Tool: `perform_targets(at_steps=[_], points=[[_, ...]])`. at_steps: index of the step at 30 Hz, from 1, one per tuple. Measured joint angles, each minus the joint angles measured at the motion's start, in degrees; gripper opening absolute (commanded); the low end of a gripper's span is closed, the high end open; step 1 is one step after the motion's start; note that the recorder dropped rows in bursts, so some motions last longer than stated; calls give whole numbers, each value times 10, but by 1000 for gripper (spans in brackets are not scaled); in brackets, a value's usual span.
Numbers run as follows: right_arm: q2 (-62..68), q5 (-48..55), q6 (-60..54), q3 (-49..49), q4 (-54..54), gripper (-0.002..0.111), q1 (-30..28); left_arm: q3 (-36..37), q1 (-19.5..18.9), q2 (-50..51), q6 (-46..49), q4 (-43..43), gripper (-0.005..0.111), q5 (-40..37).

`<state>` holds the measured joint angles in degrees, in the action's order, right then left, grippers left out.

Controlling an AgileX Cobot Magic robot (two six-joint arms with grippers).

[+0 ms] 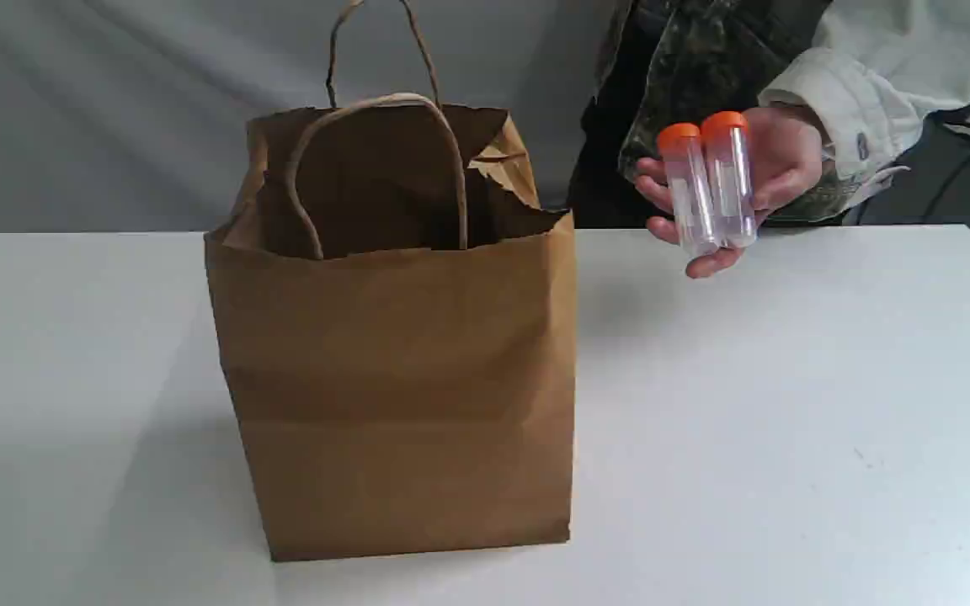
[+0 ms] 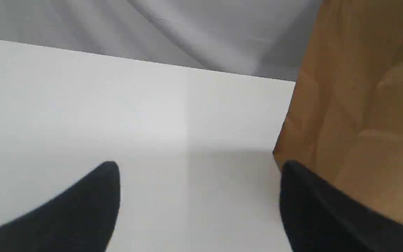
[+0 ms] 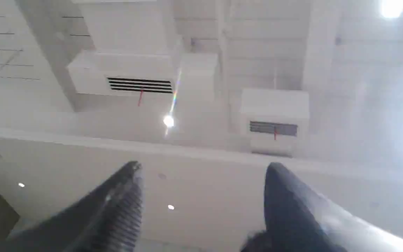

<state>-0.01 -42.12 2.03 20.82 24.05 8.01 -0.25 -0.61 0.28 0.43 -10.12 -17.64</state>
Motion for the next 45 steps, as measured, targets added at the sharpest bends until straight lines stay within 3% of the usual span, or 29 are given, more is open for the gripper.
perform_targets(at_steps=[10,23,31,40,45], points=[[27,53,200,71,461,51,0,0,0,0,0,0,66,0],[115,3,353,74,718,51,2,0,0,0,0,0,66,0],[120,-14,434,73,759,51,26,0,0,0,6,13,66,8],[120,-67,487,73,759,51,26,0,0,0,7,15,66,147],[120,-84,580,73,759,51,26,0,0,0,9,17,66,185]])
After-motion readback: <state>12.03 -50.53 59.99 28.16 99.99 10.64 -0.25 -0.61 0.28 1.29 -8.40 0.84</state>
